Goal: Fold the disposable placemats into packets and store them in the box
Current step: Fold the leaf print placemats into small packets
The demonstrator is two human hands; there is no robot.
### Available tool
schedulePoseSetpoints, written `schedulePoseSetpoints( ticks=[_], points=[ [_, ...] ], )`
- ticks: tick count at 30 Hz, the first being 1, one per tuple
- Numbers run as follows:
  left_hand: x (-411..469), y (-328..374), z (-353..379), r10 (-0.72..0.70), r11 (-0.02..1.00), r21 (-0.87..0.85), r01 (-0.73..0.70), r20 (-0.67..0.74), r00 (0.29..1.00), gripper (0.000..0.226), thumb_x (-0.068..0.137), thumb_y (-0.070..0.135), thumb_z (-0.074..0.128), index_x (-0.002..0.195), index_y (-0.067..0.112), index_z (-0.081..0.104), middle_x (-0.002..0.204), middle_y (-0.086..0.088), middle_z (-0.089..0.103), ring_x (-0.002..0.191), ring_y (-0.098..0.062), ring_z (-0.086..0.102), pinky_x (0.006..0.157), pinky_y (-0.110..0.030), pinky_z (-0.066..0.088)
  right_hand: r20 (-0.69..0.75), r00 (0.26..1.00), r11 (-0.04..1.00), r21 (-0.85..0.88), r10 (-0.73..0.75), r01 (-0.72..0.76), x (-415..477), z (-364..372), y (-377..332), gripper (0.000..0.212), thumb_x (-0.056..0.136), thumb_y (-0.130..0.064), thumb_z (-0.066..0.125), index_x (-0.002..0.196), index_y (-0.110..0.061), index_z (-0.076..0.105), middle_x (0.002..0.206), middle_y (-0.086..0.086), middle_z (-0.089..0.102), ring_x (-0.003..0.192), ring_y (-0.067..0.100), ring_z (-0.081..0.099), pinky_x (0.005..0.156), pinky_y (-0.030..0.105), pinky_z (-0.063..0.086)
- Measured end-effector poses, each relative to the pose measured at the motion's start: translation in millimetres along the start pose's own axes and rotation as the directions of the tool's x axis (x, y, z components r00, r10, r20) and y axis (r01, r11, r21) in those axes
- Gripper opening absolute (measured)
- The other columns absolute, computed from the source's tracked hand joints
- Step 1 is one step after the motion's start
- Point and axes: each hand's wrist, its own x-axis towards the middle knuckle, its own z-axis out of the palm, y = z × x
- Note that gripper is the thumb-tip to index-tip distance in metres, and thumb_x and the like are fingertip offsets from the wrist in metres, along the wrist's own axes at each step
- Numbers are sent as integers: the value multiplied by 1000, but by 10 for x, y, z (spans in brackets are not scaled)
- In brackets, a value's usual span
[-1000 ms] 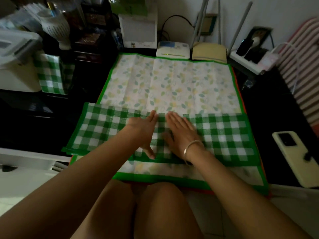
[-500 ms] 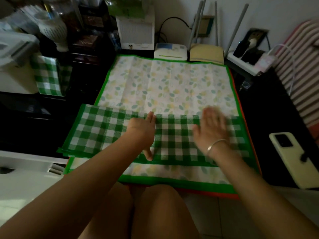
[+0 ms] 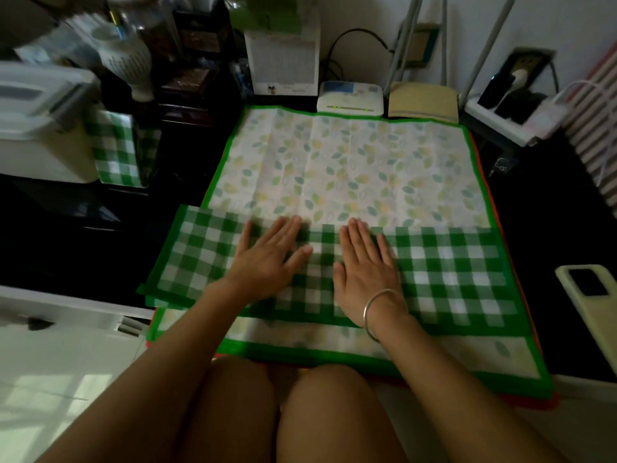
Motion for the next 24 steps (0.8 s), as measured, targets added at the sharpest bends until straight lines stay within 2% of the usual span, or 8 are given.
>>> schedulePoseSetpoints(
  ticks=[4,7,11,13,15,18,21,24],
  points=[
    [-79,-633,71,-285,957,-26,287,-241,928,73,95,66,4,157,27,4,163,11,2,148,-6,-7,114,-48,-24,-7,1000,999,34,-1,1,7,16,11,62,95,-42,0,149,-16,-17,157,1,-24,143,14,-25,119,41,-10],
    [-189,-957,68,-460,886,-72,459,-263,848,76,96,66,9,157,20,1,164,4,-1,150,-11,-8,117,-51,-18,-5,1000,1000,27,2,-2,10,22,6,65,91,-42,-6,150,-15,-16,157,1,-22,144,14,-24,119,42,-8],
    [-262,-900,30,-460,885,-126,448,-387,799,78,98,59,22,156,10,7,164,-12,5,151,-24,-6,120,-50,-6,-6,1000,1000,23,1,-1,14,16,6,66,90,-42,-6,150,-15,-15,158,1,-21,144,14,-22,119,42,-7],
    [-337,-651,-54,-347,928,-75,365,-531,773,68,98,46,38,153,10,23,160,-18,16,150,-33,5,121,-49,3,-3,1000,1000,28,-1,1,10,3,5,65,92,-42,-3,150,-15,-15,158,1,-21,144,14,-22,119,42,-7],
    [-429,-310,-84,-4,999,35,32,-610,792,45,92,27,56,135,12,51,143,-19,44,134,-37,39,110,-48,30,6,1000,1000,20,-6,6,5,-1,12,65,92,-42,-2,150,-16,-15,158,1,-21,144,14,-22,119,41,-8],
    [-587,26,6,533,845,172,-507,-366,763,16,90,20,52,97,18,66,100,-4,63,88,-21,59,72,-33,49,6,1000,999,30,-21,21,10,-5,17,63,96,-41,2,151,-15,-13,158,2,-20,144,14,-22,119,41,-9],
    [-626,-10,17,584,811,132,-569,-223,781,26,87,35,46,86,24,69,87,5,64,77,-15,61,54,-26,44,18,999,995,97,-36,34,40,-28,63,62,100,-41,15,152,-18,-9,159,-1,-17,145,11,-19,119,39,-9],
    [-565,-82,63,664,744,243,-623,-156,732,27,87,44,55,84,22,71,80,4,62,71,-16,60,52,-26,45,-48,997,915,397,-57,71,65,-52,156,68,96,-38,45,153,-28,9,160,-7,2,147,10,-5,120,38,-1]
  ],
)
